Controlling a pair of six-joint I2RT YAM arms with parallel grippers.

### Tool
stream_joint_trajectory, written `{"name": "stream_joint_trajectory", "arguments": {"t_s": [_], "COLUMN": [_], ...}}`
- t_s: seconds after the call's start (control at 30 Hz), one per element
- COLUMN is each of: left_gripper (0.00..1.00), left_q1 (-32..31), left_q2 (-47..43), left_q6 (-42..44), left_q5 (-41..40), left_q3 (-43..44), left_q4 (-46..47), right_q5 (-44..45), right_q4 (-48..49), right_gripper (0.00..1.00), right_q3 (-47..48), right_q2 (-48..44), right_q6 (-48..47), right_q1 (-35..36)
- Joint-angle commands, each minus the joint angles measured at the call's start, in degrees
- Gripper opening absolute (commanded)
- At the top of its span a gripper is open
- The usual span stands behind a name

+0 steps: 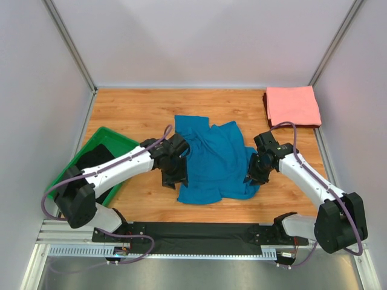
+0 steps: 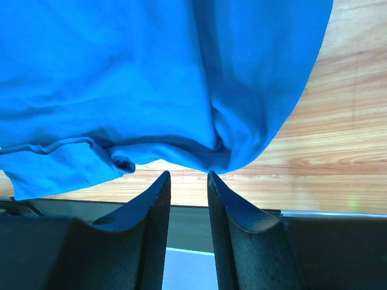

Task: Fold and stack the t-shirts
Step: Flatten the tshirt out

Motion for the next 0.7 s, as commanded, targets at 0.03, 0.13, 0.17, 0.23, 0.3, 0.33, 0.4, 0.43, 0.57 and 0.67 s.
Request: {"name": "stream_joint_trajectory", "arguments": {"t_s": [0.03, 0.13, 0.17, 0.23, 0.3, 0.33, 0.4, 0.43, 0.57, 0.67], "left_gripper": [0.59, 0.59, 0.59, 0.60, 0.60, 0.60, 0.59, 0.58, 0.57, 0.56], "left_q1": [5.01, 8.70, 9.42, 10.74, 10.83, 10.83, 10.83, 10.83, 10.83, 10.83], "left_q2": [0.00, -2.47, -2.82, -2.48, -0.64, 0.07, 1.82, 2.35, 6.22, 8.33], "left_q6": [-7.69, -11.82, -12.53, -13.76, -14.82, -15.09, -14.48, -13.78, -4.83, 1.51], "left_q5": [-2.31, 1.83, 2.98, 5.71, 8.16, 9.04, 11.06, 11.34, 7.30, 4.57], "left_q3": [3.69, 0.62, -0.78, -1.32, -0.97, -0.79, -0.27, -0.18, 4.20, 6.06], "left_q4": [-5.16, -0.33, 0.99, 3.02, 3.64, 3.90, 6.10, 7.15, 4.28, 2.93], "right_q5": [0.30, 0.30, 0.21, -0.40, -1.10, -1.28, -1.28, -1.37, -1.55, -1.29], "right_q4": [0.16, 0.25, 0.60, 0.86, 1.39, 1.48, 1.66, 1.74, 1.57, 1.13], "right_gripper": [0.33, 0.33, 0.33, 0.33, 0.33, 0.33, 0.33, 0.33, 0.33, 0.33], "right_q3": [1.39, 0.07, -0.46, -1.07, -1.69, -1.78, -1.69, -1.60, -0.46, 0.85], "right_q2": [-1.19, -2.33, -2.60, -2.95, -3.39, -3.48, -3.57, -3.57, -2.95, -2.43], "right_q6": [0.91, 0.74, 0.82, 0.82, 0.82, 0.74, 0.56, 0.47, -0.67, -1.54], "right_q1": [0.14, 0.14, 0.14, 0.14, 0.14, 0.14, 0.05, 0.14, 0.14, 0.05]}}
